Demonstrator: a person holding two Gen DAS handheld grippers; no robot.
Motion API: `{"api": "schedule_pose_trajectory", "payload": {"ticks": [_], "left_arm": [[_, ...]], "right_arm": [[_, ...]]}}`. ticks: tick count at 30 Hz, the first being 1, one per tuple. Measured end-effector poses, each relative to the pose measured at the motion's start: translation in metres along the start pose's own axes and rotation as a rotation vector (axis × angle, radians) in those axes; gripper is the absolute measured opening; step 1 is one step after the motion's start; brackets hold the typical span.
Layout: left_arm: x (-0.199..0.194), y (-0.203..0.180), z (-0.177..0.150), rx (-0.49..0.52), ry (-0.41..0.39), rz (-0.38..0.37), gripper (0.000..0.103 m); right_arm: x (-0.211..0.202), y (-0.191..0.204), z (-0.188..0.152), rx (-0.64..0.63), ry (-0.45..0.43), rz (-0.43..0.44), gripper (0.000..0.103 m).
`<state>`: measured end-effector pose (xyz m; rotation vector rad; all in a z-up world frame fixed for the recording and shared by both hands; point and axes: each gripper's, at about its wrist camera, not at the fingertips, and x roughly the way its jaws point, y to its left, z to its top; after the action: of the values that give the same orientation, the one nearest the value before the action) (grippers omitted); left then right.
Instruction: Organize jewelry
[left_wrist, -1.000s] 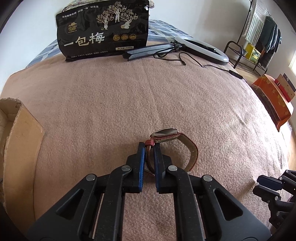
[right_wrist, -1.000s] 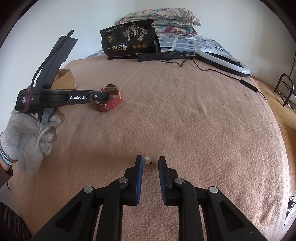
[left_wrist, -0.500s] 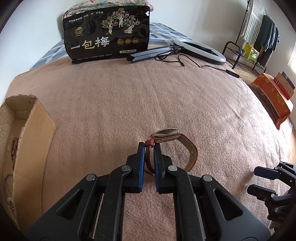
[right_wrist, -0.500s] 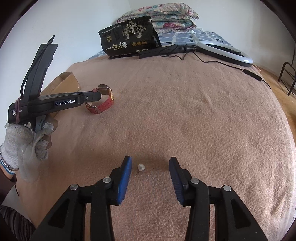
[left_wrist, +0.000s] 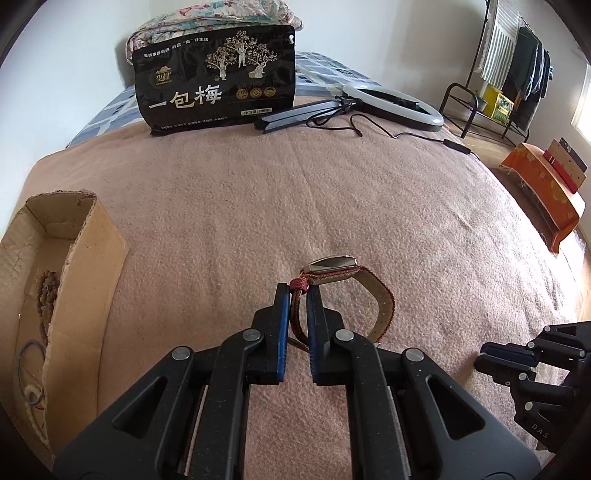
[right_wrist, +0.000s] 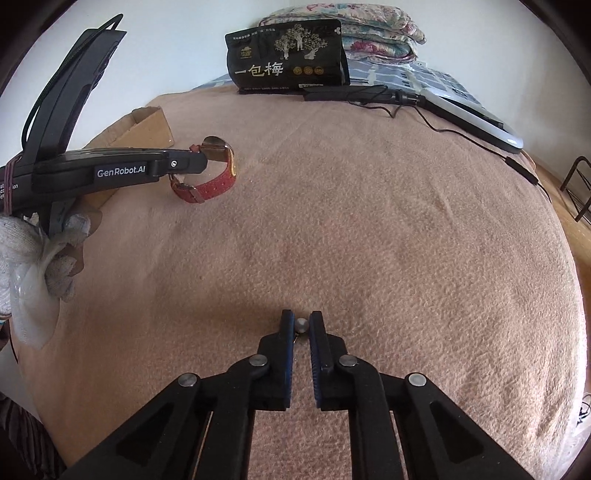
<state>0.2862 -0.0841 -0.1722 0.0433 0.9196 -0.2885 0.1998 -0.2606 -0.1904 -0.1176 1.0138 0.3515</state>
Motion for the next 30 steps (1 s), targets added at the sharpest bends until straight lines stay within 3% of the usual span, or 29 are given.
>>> {"api": "schedule_pose_trajectory", "payload": {"ticks": [17, 30], "left_arm": [[-0.1, 0.032, 0.002, -0.047, -0.148, 0.026, 0.007], [-0.164, 0.084, -0.011, -0.075, -0.228, 0.092, 0.007]], "right_arm": [[-0.067, 0.033, 0.033, -0.022, -0.145, 0.0, 0.006], [-0.084, 0.088, 0.078, -0.081, -0.208, 0.042, 0.006]]}}
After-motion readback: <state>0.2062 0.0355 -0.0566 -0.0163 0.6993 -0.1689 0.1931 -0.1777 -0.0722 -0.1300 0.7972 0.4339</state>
